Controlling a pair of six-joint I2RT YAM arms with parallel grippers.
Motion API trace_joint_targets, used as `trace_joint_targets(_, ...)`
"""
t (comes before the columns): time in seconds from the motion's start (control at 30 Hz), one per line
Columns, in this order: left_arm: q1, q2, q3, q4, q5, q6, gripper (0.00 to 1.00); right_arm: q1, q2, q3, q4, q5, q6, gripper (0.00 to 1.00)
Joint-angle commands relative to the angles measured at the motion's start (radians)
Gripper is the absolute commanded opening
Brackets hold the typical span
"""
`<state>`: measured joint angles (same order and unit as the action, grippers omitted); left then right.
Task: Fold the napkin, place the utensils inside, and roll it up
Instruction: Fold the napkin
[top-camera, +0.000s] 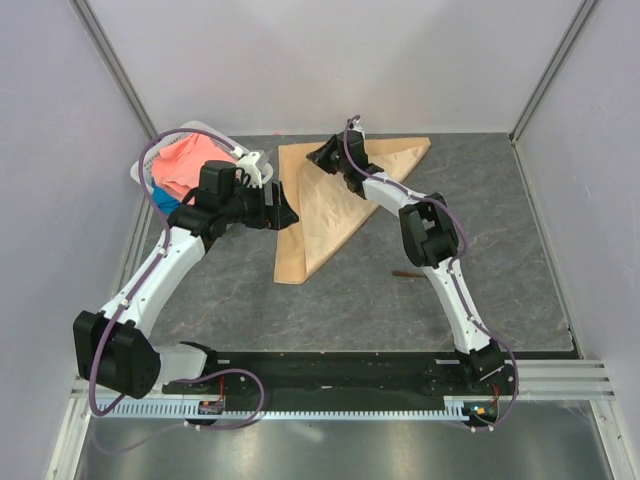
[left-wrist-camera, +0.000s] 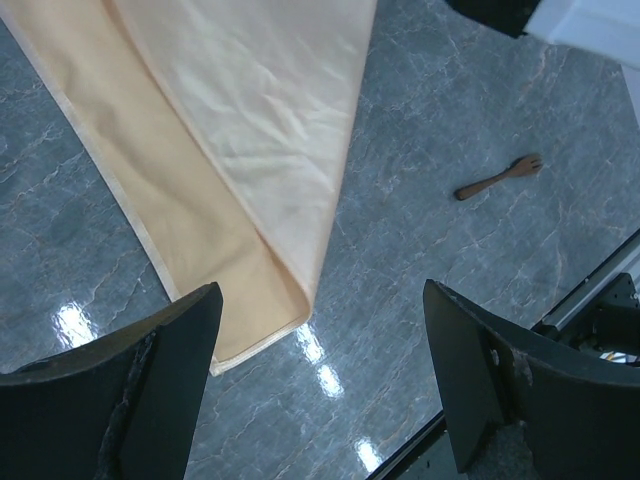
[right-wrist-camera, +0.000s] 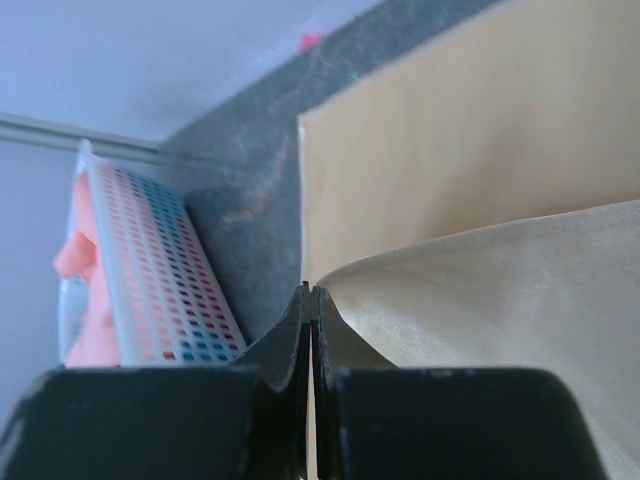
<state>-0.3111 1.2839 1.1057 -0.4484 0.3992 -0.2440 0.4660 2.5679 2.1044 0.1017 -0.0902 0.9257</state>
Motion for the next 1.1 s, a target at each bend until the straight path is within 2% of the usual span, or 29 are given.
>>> trace_joint_targets(0.0, 0.007, -0.018, -0.009, 0.004, -0.005, 0.037, 0.89, 0.023, 0.107, 0.173, 0.286, 0.018, 0.125, 0.0)
trace_joint_targets(0.2, 0.01, -0.018, -0.012, 0.005, -0.01, 0.038, 0.89, 0.036, 0.193, 0.232, 0.453, 0.116, 0.171, 0.0)
trace_joint_targets(0.37, 0.01, -0.018, -0.01, 0.007, 0.0, 0.032, 0.89, 0.049, 0.264, 0.345, 0.489, 0.15, 0.165, 0.0)
trace_joint_targets(0.6, 0.01, -0.018, -0.014, 0.005, 0.004, 0.031, 0.89, 0.053, 0.287, 0.358, 0.495, 0.205, 0.139, 0.0)
trace_joint_targets(1.0, 0.01, -0.024, -0.012, 0.005, 0.013, 0.032, 0.89, 0.053, 0.322, 0.393, 0.469, 0.207, 0.105, 0.0)
trace_joint_targets(1.03, 0.01, -0.024, -0.012, 0.005, 0.012, 0.032, 0.89, 0.053, 0.327, 0.399, 0.469, 0.202, 0.102, 0.05)
trace_joint_targets(1.07, 0.01, -0.023, -0.012, 0.005, 0.013, 0.032, 0.89, 0.053, 0.328, 0.401, 0.469, 0.196, 0.095, 0.17)
